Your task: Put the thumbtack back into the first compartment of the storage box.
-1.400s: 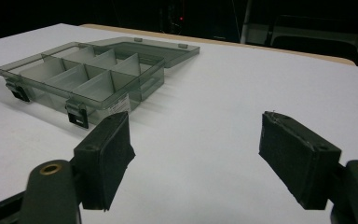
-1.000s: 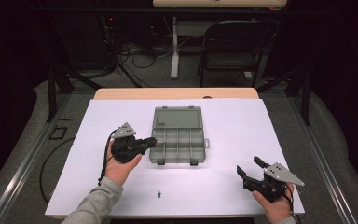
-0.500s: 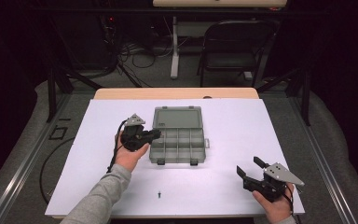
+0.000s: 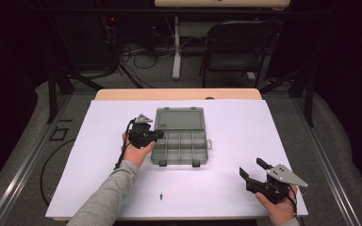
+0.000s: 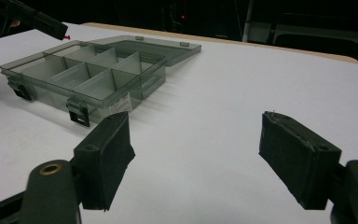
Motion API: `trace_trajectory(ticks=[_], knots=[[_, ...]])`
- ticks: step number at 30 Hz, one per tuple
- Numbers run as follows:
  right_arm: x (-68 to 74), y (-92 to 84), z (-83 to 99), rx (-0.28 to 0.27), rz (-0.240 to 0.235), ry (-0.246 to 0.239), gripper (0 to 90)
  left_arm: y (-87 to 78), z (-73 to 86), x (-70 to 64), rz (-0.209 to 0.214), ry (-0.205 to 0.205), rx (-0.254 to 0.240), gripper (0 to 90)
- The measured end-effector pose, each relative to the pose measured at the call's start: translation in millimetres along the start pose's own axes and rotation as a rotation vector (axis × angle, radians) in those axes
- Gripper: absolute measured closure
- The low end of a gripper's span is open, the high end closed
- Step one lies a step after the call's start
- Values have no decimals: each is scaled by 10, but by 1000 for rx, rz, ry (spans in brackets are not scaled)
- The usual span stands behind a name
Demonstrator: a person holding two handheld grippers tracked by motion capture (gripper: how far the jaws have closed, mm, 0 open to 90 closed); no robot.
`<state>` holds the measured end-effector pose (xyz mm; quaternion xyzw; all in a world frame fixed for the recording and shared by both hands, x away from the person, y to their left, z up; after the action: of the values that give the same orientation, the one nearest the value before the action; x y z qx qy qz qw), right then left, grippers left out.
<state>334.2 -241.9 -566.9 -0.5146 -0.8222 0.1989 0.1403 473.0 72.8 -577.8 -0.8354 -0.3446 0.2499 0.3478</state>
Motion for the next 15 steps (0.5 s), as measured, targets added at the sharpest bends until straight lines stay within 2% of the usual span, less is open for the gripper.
trace_trajectory(ticks=[4,15], knots=[[2,-2,2,2,-2,-3,243,49,29,43,-13,-5,21,828],[-1,-1,1,0,-1,-2,243,107,55,77,-31,-9,39,828]])
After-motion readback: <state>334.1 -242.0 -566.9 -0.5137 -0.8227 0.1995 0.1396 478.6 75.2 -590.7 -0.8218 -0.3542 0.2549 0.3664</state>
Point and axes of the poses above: each handheld gripper's, and its own axes: y roughly forward along the jaws, z roughly out of its underside, x roughly to its left, the point moved 10 cm from there along y, roughly forward along the jaws, and after that the axes turned 10 degrees about x, right-handed, at the moved point
